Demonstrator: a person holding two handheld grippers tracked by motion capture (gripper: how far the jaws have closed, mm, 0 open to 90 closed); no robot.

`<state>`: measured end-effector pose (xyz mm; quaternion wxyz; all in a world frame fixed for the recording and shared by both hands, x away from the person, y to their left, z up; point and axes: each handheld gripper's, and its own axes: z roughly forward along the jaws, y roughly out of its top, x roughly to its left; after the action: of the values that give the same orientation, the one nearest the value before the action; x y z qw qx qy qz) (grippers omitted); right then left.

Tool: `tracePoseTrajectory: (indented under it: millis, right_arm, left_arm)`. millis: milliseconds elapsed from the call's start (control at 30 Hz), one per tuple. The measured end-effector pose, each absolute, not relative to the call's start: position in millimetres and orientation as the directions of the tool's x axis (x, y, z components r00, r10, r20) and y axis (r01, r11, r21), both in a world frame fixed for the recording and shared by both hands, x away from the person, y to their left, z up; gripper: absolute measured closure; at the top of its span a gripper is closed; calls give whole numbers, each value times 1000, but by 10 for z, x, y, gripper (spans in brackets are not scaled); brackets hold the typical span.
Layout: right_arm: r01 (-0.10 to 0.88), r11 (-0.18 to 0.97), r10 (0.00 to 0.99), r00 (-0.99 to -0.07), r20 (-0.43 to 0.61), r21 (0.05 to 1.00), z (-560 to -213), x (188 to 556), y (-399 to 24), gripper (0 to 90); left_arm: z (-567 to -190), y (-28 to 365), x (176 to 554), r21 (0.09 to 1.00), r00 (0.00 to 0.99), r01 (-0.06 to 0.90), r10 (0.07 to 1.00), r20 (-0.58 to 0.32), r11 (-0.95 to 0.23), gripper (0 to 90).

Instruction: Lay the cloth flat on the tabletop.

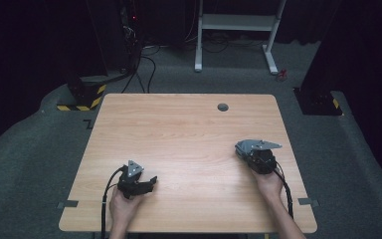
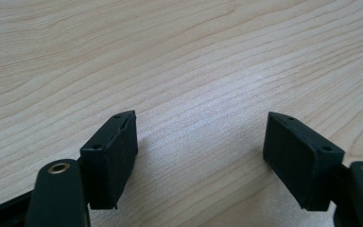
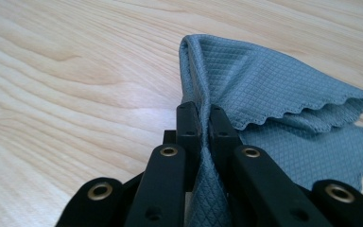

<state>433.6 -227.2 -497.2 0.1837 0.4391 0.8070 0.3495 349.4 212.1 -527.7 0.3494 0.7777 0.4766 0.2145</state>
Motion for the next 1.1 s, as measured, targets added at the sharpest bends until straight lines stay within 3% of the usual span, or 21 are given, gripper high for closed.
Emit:
tracePoseTrajectory:
  millis: [333,1100]
  right_arm:
    - [565,371,798,-600,58,737,-4954,4289,-2060,863]
    - [466,491,605,-790,97,736,-4929,4123,-972,862]
  left_arm:
    - [-5279,2119,3495,750,452,590,892,-1,-298,273]
    - [-5279,2119,3495,750,452,590,892,-2,-298,273]
